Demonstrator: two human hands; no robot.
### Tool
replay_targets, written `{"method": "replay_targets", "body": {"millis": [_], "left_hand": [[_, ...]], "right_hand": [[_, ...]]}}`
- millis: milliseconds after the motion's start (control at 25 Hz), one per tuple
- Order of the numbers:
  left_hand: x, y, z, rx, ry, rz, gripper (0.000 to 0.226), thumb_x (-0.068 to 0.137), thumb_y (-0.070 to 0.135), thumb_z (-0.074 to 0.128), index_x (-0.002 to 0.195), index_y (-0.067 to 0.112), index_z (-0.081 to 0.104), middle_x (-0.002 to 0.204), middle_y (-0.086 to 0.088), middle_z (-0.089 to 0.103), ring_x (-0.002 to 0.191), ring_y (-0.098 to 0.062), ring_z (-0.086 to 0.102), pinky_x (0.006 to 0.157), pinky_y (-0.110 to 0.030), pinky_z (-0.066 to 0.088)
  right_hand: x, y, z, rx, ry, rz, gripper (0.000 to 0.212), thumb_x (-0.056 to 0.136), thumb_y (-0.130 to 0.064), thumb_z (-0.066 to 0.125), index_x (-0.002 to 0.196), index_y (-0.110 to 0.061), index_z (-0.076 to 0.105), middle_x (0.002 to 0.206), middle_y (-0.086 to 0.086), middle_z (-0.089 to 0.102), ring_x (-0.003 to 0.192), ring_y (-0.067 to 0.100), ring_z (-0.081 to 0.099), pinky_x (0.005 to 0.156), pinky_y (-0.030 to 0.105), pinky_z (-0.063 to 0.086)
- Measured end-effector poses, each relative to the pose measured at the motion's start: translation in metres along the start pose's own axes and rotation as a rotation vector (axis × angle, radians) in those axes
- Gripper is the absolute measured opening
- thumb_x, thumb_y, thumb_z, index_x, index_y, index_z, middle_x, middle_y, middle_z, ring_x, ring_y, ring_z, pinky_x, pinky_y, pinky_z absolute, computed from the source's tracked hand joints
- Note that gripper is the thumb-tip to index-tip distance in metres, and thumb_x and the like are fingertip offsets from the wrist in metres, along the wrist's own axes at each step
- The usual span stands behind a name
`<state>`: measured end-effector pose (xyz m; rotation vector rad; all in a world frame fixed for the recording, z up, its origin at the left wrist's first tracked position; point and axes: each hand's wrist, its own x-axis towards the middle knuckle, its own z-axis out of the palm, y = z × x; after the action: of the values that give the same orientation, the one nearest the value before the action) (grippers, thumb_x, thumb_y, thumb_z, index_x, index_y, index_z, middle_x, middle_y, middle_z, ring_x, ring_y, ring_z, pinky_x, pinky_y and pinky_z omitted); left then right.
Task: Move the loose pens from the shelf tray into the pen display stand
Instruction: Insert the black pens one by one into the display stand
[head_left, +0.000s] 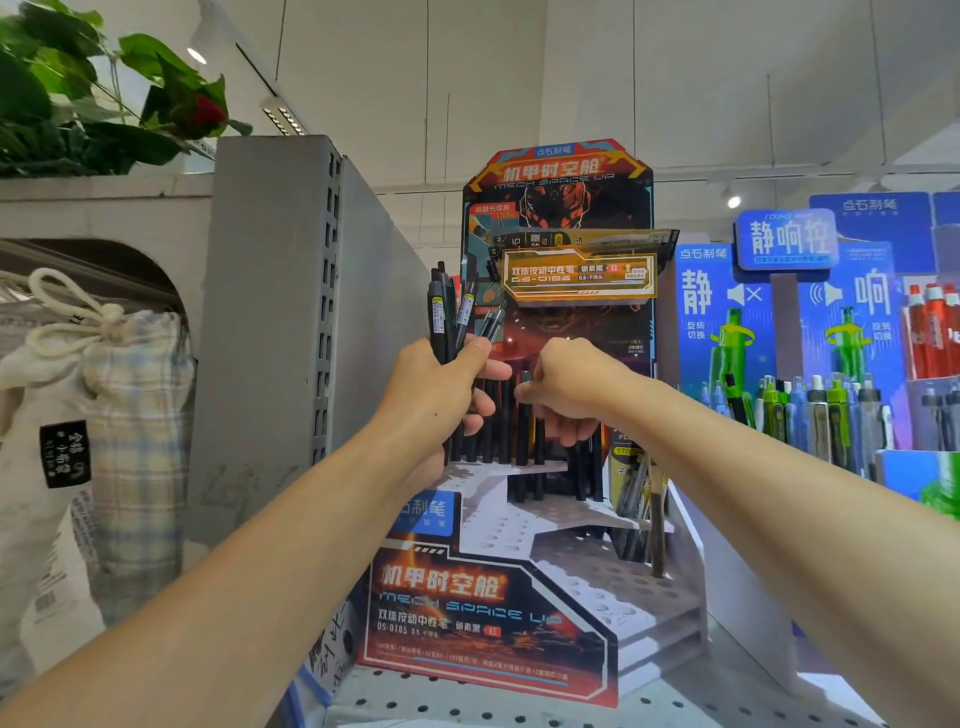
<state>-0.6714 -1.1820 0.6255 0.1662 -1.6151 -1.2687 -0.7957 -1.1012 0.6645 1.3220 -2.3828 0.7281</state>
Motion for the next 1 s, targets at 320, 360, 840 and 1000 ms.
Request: {"method": "replay_targets", "body": {"millis": [320,360,840,1000], "left_hand": [[0.003,0.001,-0.001,-0.083,-0.002,-0.108,0.030,0.100,0.036,0.059,0.113,0.012,0.069,0.073,-0.001,0.072,0.047,-0.006,0.058,0.042,-0.019,0.045],[0.002,0.002,-0.001,-0.094,-0.023,-0.120,0.029,0.099,0.037,0.060,0.112,0.013,0.070,0.080,-0.004,0.076,0.050,-0.008,0.062,0.044,-0.020,0.047],[-0.002,-0.001,-0.005,0.059,-0.058,-0.077,0.025,0.103,0.037,0.051,0.109,0.017,0.065,0.063,-0.001,0.062,0.042,-0.009,0.045,0.036,-0.019,0.037],[-0.002,0.000,-0.003,0.040,-0.100,-0.063,0.022,0.104,0.034,0.050,0.111,0.018,0.063,0.064,-0.001,0.057,0.043,-0.009,0.039,0.036,-0.018,0.032]], "right_hand": [[-0.010,-0.004,-0.011,0.948,-0.128,-0.244,0.030,0.099,-0.035,0.063,0.103,-0.006,0.072,0.075,0.004,0.069,0.061,0.010,0.061,0.055,0.024,0.053],[-0.011,-0.004,-0.010,0.945,-0.136,-0.240,0.025,0.097,-0.031,0.067,0.103,-0.007,0.072,0.075,0.002,0.068,0.061,0.008,0.062,0.054,0.022,0.052],[0.007,0.029,-0.012,0.865,0.277,-0.030,0.028,0.091,-0.019,0.076,0.108,-0.003,0.061,0.071,0.011,0.068,0.054,0.022,0.072,0.052,0.033,0.061],[0.014,0.031,0.002,0.502,0.360,-0.094,0.024,0.093,-0.027,0.073,0.100,-0.007,0.062,0.062,0.011,0.070,0.052,0.024,0.073,0.054,0.040,0.064]]}}
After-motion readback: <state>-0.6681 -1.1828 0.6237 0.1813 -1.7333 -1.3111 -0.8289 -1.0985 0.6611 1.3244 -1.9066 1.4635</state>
